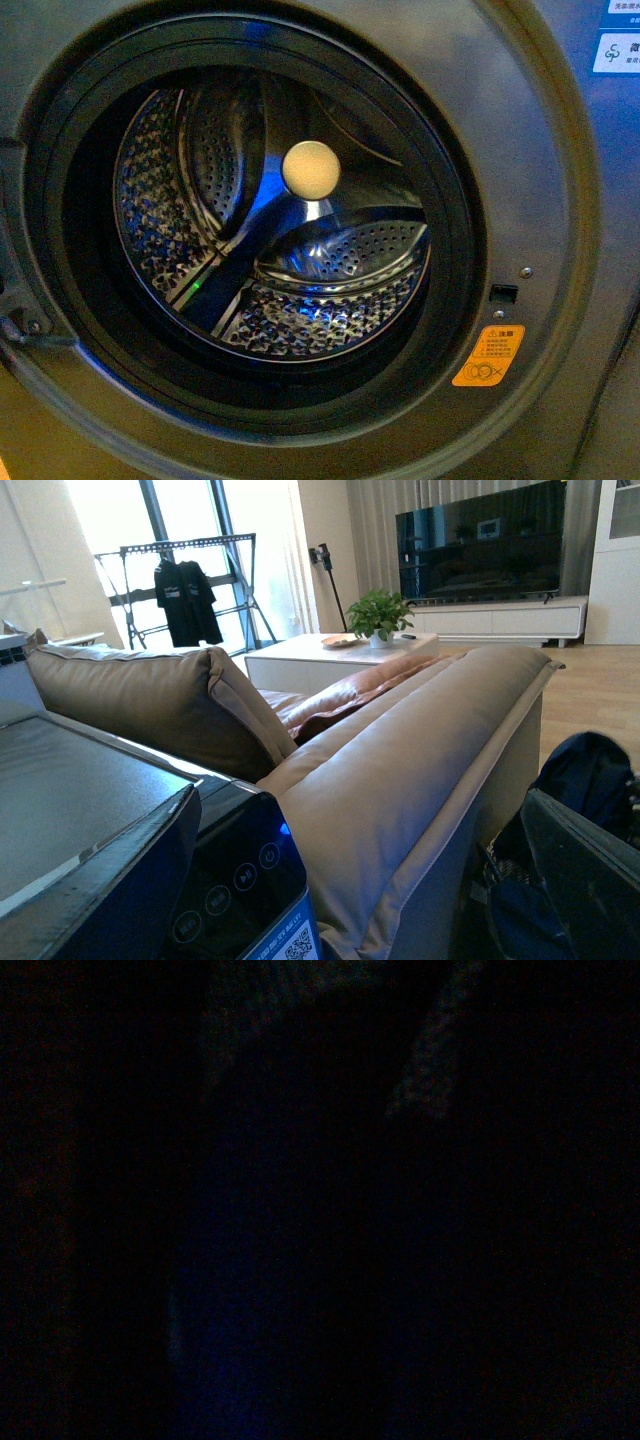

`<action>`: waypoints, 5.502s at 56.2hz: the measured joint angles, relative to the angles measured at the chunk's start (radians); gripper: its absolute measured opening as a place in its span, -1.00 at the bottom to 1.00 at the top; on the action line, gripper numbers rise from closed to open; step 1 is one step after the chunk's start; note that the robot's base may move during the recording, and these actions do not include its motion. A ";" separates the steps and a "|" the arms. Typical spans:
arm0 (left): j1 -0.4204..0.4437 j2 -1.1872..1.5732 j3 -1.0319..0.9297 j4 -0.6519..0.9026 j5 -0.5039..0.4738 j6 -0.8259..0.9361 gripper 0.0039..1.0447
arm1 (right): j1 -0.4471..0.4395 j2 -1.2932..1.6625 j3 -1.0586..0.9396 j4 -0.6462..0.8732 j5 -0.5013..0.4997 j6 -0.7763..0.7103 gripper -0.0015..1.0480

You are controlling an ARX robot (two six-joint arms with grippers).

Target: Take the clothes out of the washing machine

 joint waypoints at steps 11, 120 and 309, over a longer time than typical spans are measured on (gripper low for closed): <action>0.000 0.000 0.000 0.000 0.000 0.000 0.88 | 0.042 0.367 0.060 -0.307 0.095 -0.159 -0.86; -0.017 0.019 0.051 -0.077 -0.098 -0.011 0.88 | 1.267 -1.256 -0.609 -0.672 0.699 -0.248 -0.90; 0.773 -1.511 -1.964 0.223 -0.216 -0.161 -0.17 | 1.268 -1.624 -0.717 -0.935 0.699 -0.253 -0.43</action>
